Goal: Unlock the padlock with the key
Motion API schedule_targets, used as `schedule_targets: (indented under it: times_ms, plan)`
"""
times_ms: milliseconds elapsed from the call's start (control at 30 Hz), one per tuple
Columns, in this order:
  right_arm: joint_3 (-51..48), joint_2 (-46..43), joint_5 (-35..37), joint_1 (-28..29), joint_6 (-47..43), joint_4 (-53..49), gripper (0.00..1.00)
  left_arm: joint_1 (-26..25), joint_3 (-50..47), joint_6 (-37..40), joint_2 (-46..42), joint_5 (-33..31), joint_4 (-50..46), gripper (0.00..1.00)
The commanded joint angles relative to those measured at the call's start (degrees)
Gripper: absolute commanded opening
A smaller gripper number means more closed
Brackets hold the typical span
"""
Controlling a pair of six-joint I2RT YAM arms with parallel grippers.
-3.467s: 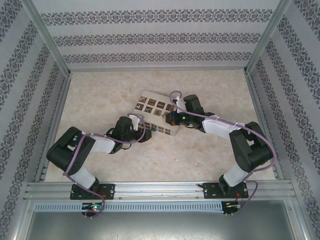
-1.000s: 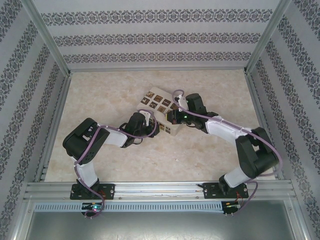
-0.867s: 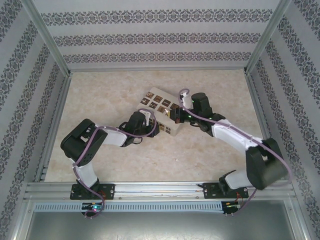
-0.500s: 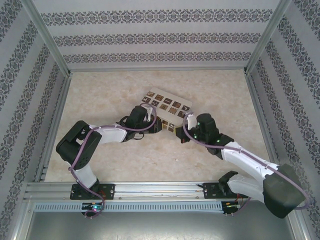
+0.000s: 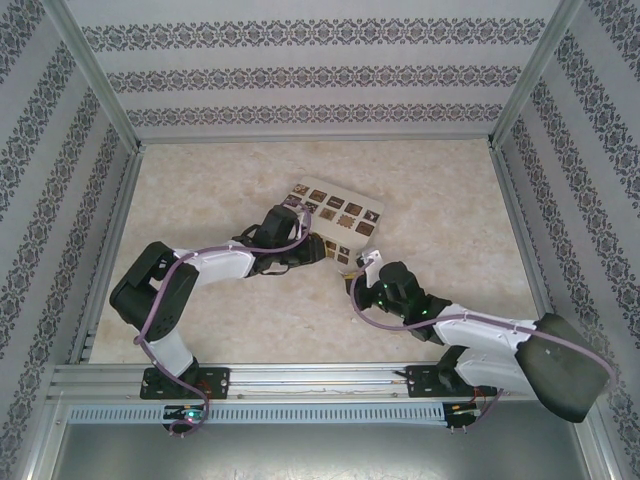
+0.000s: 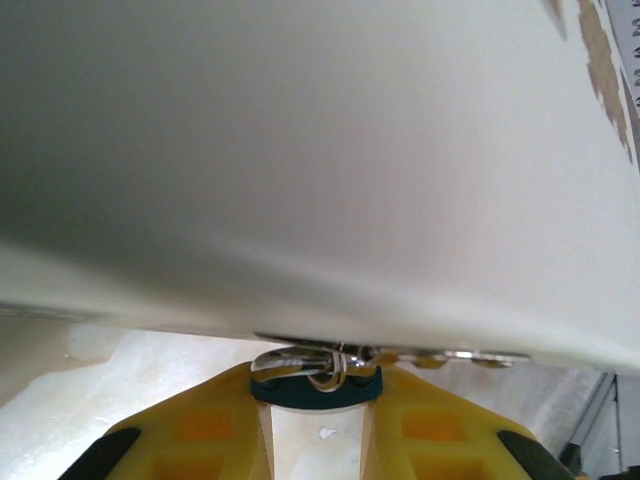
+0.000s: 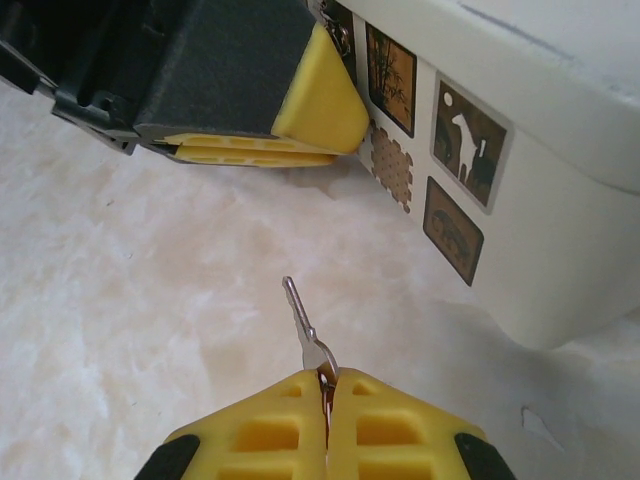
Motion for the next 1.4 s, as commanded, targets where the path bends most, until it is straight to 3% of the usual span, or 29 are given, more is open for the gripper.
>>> schedule_targets:
  times_ms: [0, 533, 1367]
  plan:
    - [0.6, 2.8, 3.9, 1.0, -1.9, 6.8, 0.0, -0.9, 2.4, -3.6, -2.3, 2.9, -1.4, 0.21]
    - [3.7, 14.3, 5.5, 1.7, -3.7, 16.6, 0.0, -0.8, 5.2, -6.6, -2.1, 4.7, -2.9, 0.21]
    - [3.9, 18.5, 8.1, -0.6, -2.1, 20.1, 0.0, -0.8, 4.5, -8.6, -1.6, 5.8, -0.3, 0.22]
